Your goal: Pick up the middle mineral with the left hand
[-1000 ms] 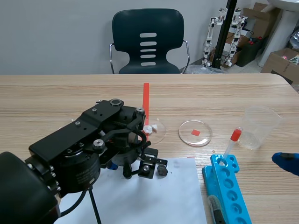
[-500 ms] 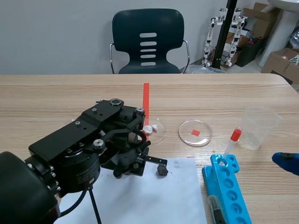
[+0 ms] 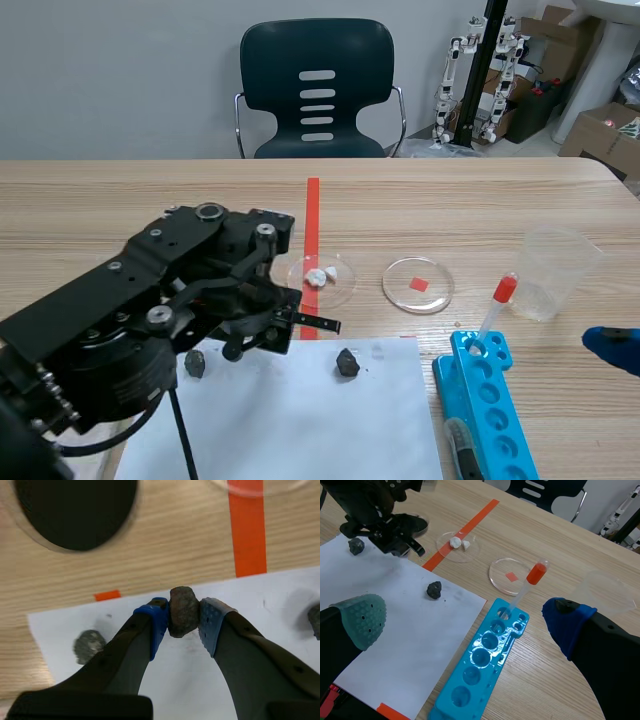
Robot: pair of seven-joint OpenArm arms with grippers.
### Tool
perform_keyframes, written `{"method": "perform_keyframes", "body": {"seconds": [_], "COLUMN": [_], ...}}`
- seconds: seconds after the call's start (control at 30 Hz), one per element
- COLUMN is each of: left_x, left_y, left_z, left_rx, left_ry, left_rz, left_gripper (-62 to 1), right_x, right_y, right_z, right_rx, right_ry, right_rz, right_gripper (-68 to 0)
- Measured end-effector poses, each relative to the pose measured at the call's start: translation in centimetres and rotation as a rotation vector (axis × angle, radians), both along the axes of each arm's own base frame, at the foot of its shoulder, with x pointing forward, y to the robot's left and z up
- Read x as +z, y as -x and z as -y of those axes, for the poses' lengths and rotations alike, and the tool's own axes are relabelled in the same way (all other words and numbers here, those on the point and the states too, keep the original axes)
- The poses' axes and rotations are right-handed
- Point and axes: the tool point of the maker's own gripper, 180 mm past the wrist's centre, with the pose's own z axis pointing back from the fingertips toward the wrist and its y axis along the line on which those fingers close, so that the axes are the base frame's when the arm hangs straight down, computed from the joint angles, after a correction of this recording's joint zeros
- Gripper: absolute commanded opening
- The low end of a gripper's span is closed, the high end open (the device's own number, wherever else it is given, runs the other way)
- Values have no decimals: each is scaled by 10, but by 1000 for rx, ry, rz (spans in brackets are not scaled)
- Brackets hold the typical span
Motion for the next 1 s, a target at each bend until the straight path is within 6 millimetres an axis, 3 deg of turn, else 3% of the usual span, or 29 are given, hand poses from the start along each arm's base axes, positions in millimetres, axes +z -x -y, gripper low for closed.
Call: {"method": "perform_keyframes", "body": {"seconds": [0.33,0.53,0.73,1.0], "left_x": [83,117,146,165], "left_y": [-11,2,25,69], "left_z": [-32,-54,-36,-13], "left_rx": [-4,-52,-268,-479], "left_ry": [83,102,183,320], "left_rz": [427,598,747,818], "left_gripper": [-539,-539,-539,-539], "right_x": [0,0,0,0], "right_y": [0,0,0,0], "right_z": [0,0,0,0], "right_rx": [1,0,0,1], "right_ry": [0,0,0,0], "right_rz": [0,0,0,0], "right_gripper": [4,4,4,4]}}
